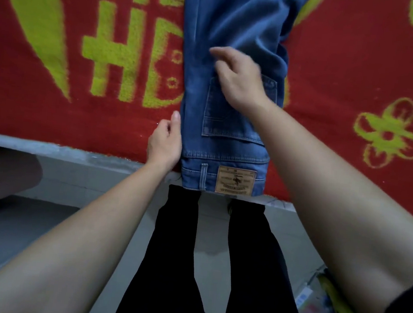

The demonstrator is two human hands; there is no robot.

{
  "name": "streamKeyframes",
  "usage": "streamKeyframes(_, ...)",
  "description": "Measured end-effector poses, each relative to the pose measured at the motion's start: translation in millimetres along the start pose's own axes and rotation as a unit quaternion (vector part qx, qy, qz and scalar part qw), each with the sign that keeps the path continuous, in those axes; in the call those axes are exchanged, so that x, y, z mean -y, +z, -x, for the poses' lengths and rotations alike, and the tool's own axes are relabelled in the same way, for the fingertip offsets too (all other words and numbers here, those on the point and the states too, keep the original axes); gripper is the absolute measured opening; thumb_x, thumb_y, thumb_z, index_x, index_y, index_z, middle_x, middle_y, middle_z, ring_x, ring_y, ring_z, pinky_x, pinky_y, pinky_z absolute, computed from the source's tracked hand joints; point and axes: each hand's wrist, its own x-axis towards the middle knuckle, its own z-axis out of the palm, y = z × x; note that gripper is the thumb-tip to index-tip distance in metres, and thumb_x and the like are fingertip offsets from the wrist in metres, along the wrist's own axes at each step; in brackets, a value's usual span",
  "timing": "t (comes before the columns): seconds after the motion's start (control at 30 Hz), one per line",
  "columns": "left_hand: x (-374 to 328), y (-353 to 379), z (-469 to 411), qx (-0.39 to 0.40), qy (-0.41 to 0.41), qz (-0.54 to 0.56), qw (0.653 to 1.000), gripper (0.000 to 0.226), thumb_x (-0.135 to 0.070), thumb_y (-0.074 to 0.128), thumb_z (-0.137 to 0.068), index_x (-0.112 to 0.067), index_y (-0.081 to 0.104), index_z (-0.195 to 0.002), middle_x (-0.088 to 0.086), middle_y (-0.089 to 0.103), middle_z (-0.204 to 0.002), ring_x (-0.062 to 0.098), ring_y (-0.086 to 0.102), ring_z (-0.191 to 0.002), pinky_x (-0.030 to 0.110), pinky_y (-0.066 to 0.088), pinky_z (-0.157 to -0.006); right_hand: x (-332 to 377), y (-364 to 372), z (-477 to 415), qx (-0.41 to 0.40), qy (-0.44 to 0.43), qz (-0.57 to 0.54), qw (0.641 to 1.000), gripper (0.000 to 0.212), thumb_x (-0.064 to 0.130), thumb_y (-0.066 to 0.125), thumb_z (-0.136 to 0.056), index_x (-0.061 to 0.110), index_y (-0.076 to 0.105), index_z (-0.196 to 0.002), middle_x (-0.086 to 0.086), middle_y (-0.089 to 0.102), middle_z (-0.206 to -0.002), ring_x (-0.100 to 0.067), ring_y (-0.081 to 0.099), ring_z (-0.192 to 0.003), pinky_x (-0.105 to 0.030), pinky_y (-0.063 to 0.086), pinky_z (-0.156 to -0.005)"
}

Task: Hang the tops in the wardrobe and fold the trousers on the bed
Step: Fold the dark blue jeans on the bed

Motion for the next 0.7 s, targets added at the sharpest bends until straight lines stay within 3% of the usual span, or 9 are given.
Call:
streamKeyframes(0.07,-16,4,-2,-0.009,-0.001,-0.013,1.0,0.056,-0.066,0.031,-0.096,-0.017,0.056,-0.101,-0.002,0.061,-0.091,0.026,0.057,-0.095,0.036,0.039,-0.079,-15,-12,23,-0.215,-0.072,0.074,0.971,0.032,0.017,0.053,-0.094,0.011,0.067,-0.122,-0.008,0.063,-0.123,-0.021,0.058,-0.118,-0.027,0.041,-0.103)
streamKeyframes(0.13,-30,11,-5,-0.012,0.011,-0.053,0.998,0.064,-0.073,0.031,-0.092,-0.017,0.053,-0.113,0.004,0.065,-0.106,0.029,0.059,-0.104,0.038,0.041,-0.084,-34,-18,53,-0.323,-0.019,0.139,0.936,0.042,0.033,0.055,-0.096,0.015,0.057,-0.133,-0.01,0.052,-0.134,-0.023,0.049,-0.125,-0.031,0.035,-0.104)
streamKeyframes(0.17,-35,15,-6,-0.023,0.018,-0.086,0.996,0.067,-0.073,0.03,-0.092,-0.014,0.051,-0.117,0.008,0.064,-0.113,0.03,0.059,-0.107,0.039,0.041,-0.085,-46,-16,65,-0.324,0.047,0.144,0.934,0.053,0.044,0.054,-0.096,0.016,0.05,-0.14,-0.012,0.047,-0.138,-0.025,0.045,-0.129,-0.033,0.033,-0.104)
streamKeyframes(0.23,-40,24,-6,-0.047,0.037,-0.146,0.988,0.061,-0.064,0.029,-0.098,-0.009,0.047,-0.117,0.017,0.064,-0.114,0.037,0.06,-0.106,0.041,0.04,-0.081,-72,-12,88,-0.236,0.2,0.106,0.945,0.067,0.065,0.045,-0.093,0.019,0.044,-0.141,-0.01,0.052,-0.134,-0.029,0.049,-0.126,-0.036,0.036,-0.098)
streamKeyframes(0.3,-39,31,1,-0.069,0.064,-0.179,0.979,0.051,-0.052,0.026,-0.103,-0.006,0.046,-0.113,0.024,0.065,-0.105,0.043,0.06,-0.099,0.042,0.037,-0.073,-89,-7,110,-0.155,0.275,0.018,0.949,0.061,0.07,0.039,-0.093,0.018,0.051,-0.122,-0.006,0.064,-0.108,-0.032,0.06,-0.105,-0.036,0.041,-0.08)
streamKeyframes(0.4,-12,40,26,-0.077,0.077,-0.167,0.98,0.044,-0.043,0.027,-0.105,-0.004,0.046,-0.11,0.029,0.066,-0.095,0.048,0.061,-0.089,0.045,0.037,-0.069,-100,5,146,-0.148,0.267,0.014,0.952,0.053,0.064,0.035,-0.099,0.013,0.049,-0.104,-0.011,0.065,-0.088,-0.036,0.061,-0.086,-0.04,0.041,-0.071)
streamKeyframes(0.57,34,47,61,-0.022,0.05,-0.213,0.975,0.043,-0.041,0.027,-0.106,-0.001,0.044,-0.108,0.031,0.065,-0.093,0.047,0.062,-0.085,0.044,0.035,-0.064,-116,16,191,-0.022,0.315,0.146,0.937,0.068,0.064,0.029,-0.099,0.007,0.048,-0.13,-0.027,0.065,-0.11,-0.044,0.061,-0.103,-0.046,0.045,-0.084)
streamKeyframes(0.63,34,46,57,-0.026,0.047,-0.252,0.966,0.042,-0.042,0.026,-0.105,-0.003,0.044,-0.107,0.028,0.066,-0.095,0.045,0.062,-0.087,0.044,0.038,-0.066,-113,11,182,-0.043,0.281,0.175,0.943,0.057,0.059,0.037,-0.099,0.008,0.049,-0.12,-0.02,0.064,-0.112,-0.041,0.062,-0.102,-0.045,0.045,-0.082)
streamKeyframes(0.7,28,43,52,-0.042,0.055,-0.261,0.963,0.037,-0.04,0.032,-0.103,-0.005,0.043,-0.107,0.025,0.065,-0.098,0.044,0.062,-0.089,0.046,0.04,-0.069,-106,3,166,-0.07,0.25,0.138,0.956,0.051,0.051,0.049,-0.093,0.012,0.046,-0.124,-0.012,0.057,-0.122,-0.036,0.059,-0.108,-0.043,0.044,-0.086)
